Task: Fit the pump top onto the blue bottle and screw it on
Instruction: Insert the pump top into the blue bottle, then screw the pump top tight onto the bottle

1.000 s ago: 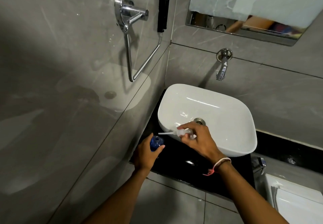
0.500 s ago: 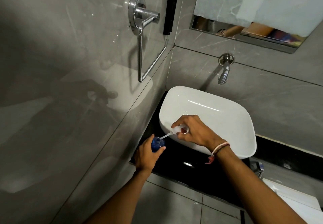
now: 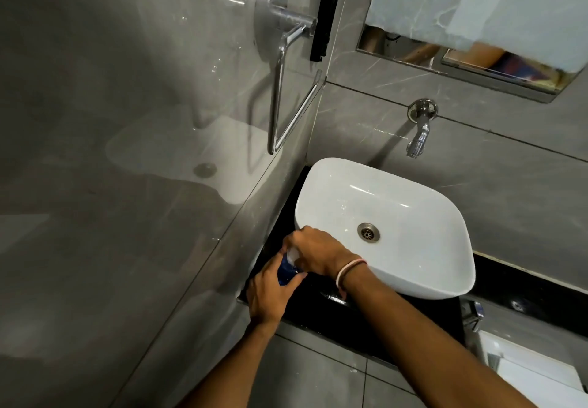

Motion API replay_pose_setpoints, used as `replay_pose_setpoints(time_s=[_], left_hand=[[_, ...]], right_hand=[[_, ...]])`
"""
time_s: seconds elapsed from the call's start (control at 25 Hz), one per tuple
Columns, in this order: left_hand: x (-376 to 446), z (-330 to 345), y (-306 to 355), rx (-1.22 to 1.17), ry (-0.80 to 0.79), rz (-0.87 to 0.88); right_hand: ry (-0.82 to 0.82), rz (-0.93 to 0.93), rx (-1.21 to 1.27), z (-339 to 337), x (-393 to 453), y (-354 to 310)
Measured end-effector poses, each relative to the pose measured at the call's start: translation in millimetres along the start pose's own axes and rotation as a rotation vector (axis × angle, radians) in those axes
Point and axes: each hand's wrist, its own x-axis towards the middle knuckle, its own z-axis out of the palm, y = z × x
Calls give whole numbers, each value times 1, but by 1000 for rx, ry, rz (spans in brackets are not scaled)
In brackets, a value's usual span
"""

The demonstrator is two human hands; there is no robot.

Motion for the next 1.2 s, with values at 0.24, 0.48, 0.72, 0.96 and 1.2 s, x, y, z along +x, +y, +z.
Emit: replay_pose_setpoints(time_s=[0.24, 0.48, 0.72, 0.96, 1.2], left_hand=[[-3, 4, 0, -15, 23, 3], [-5, 6, -1, 13, 32, 2], [-4, 6, -3, 26, 34, 25], [-3, 9, -9, 158, 19, 87], [0, 7, -19, 525, 34, 249]], right_hand=[[35, 124, 99, 23, -4, 7], [179, 172, 607, 43, -21, 14], [385, 203, 706, 68, -31, 16], [408, 153, 647, 75, -33, 21], [470, 248, 558, 74, -29, 20]])
